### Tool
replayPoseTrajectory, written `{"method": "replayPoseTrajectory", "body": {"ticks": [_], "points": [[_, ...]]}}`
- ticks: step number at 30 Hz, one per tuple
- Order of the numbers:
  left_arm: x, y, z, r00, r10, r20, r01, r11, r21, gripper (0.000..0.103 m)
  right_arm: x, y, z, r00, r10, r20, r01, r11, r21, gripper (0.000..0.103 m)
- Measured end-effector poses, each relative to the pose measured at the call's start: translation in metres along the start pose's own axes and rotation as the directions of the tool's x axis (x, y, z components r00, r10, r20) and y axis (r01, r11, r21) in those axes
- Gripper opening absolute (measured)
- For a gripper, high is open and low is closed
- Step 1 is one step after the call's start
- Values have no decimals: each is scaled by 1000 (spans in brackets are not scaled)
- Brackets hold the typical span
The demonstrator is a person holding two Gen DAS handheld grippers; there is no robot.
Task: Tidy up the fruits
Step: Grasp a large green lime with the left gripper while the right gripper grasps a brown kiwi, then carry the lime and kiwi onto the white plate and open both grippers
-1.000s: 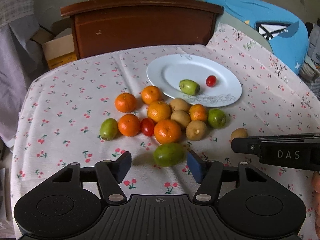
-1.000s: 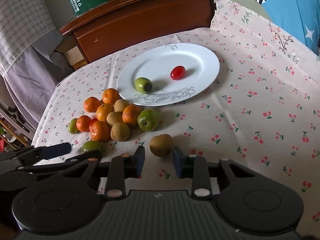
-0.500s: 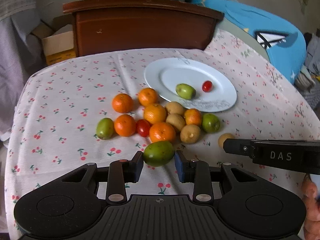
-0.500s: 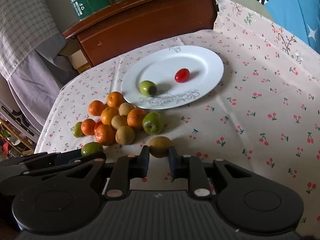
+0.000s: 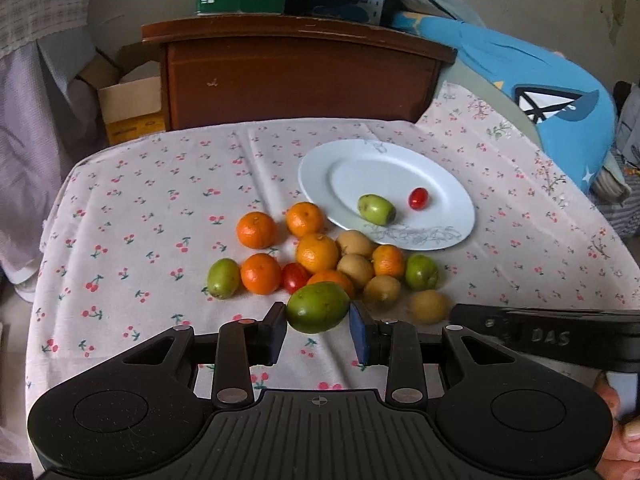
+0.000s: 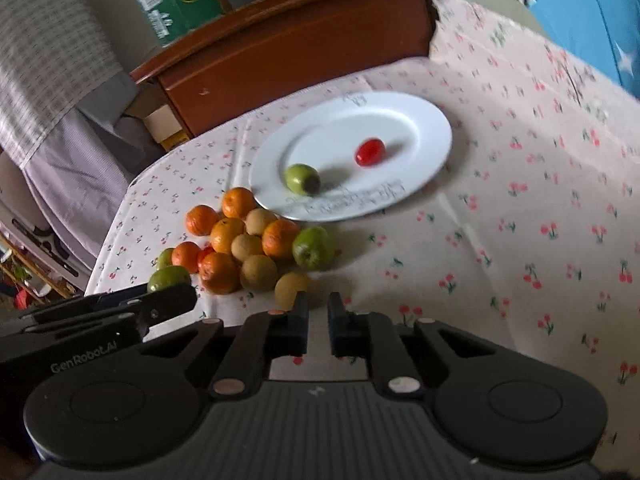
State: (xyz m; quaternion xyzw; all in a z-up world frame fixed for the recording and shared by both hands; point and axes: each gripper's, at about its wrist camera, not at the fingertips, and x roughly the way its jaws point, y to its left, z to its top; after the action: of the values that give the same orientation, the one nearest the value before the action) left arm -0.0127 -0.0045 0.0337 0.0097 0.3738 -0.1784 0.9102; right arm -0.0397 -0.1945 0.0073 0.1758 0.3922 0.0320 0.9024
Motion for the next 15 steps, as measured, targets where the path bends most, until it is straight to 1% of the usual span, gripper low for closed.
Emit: {"method": "replayPoseTrajectory", "body": {"ticks": [2,4,5,7,13,15], "points": [[0,3,1,1000,7,-2,-8,1000,-18,31,-1,-2,0,1000,-5,10,5,1000,11,15],[0,5,1,1000,13,-2,-13,999,-29,31,-1,-3,0,1000,8,5,-9,1000,24,17],[0,5,1,1000,18,-2,-18,999,-30,31,0,-2,0,1000,13,1,-13,1000,27,20],[0,5,1,1000,22,0,-22,999,-28,31,2,0,-1,1000,10,-3,-10,1000,20,29],[1,5,2,999,33,2,-33,999,-33,31,7,4,0,1000,19,3,-19,1000,17,31],[1,5,2,999,32,0,-32,999,-36,31,10,8,0,1000,-1,8,1,1000,-16,32]]}}
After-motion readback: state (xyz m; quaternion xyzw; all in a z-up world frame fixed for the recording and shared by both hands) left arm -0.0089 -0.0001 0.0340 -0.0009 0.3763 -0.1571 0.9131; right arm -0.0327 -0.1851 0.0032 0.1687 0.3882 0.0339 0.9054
